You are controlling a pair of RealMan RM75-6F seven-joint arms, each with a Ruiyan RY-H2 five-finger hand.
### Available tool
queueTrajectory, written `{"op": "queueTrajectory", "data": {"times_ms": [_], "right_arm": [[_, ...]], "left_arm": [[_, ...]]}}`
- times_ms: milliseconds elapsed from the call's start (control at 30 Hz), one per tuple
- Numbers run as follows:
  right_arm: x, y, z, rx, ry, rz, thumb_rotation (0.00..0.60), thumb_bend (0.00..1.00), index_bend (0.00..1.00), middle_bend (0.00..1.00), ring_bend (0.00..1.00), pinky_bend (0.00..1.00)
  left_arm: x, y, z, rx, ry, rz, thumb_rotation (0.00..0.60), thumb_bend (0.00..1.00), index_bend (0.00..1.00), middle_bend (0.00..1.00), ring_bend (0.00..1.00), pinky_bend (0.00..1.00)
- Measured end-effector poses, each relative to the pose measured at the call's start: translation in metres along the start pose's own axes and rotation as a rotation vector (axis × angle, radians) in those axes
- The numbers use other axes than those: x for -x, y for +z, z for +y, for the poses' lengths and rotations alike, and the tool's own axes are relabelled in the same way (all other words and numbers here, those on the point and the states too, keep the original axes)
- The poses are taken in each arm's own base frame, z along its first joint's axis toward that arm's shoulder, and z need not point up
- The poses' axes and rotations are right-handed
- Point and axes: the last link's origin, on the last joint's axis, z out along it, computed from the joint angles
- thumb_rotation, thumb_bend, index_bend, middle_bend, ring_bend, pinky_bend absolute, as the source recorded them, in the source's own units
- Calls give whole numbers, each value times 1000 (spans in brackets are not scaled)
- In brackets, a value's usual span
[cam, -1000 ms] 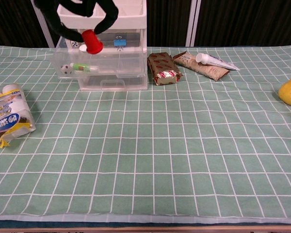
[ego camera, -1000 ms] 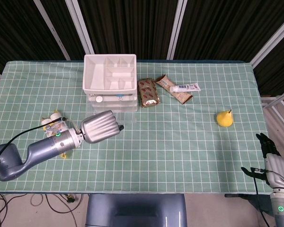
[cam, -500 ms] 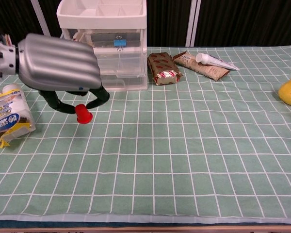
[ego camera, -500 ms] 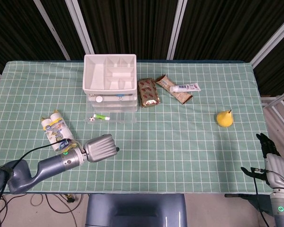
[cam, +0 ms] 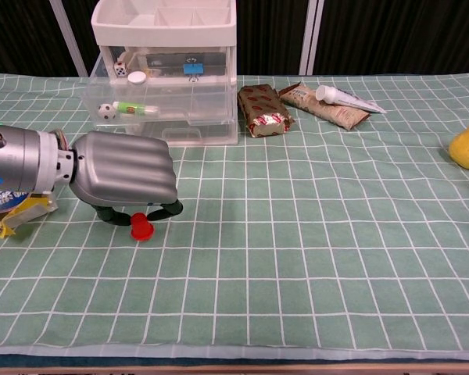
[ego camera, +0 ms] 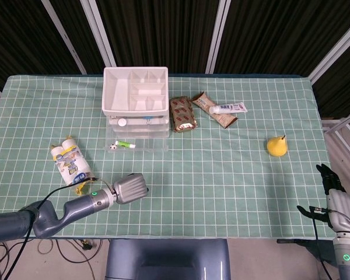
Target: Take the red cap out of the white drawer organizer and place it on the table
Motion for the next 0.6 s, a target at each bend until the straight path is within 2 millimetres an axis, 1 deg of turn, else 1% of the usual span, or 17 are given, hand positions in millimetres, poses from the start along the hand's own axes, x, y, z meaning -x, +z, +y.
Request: {"op": "queueTrajectory", "data": {"times_ms": [100,167,233,333,500,600], "right_arm": [[0,0,0,-1,1,0,600,91,0,0,0,229],[0,0,0,-1,0,-1,600,91,0,0,0,229],[0,0,0,0,2,-1,600,92,0,0,0,229],[0,0,0,-2,2,-2,600,91,0,0,0,229],[0,0,-1,-3,2,-1,600,91,0,0,0,229],[0,0,-1,-3,1,0,600,91,0,0,0,229]], "left_arm": [[3,2,1,-4,-7,-8,600,186,563,1000,1000,1000],[3,2,2,-9,-10,-9,600,140,538,1000,1000,1000],[4,2,2,-15,-13,-7,600,99,483,1000,1000,1000],[4,1,0,-27,-17,-7,600,73,409,1000,1000,1000],[3,-2,-4,-52,-29,-6,600,64,315,1000,1000,1000],[-2,-5,-10,-84,-47,14,600,62,299,1000,1000,1000]]}}
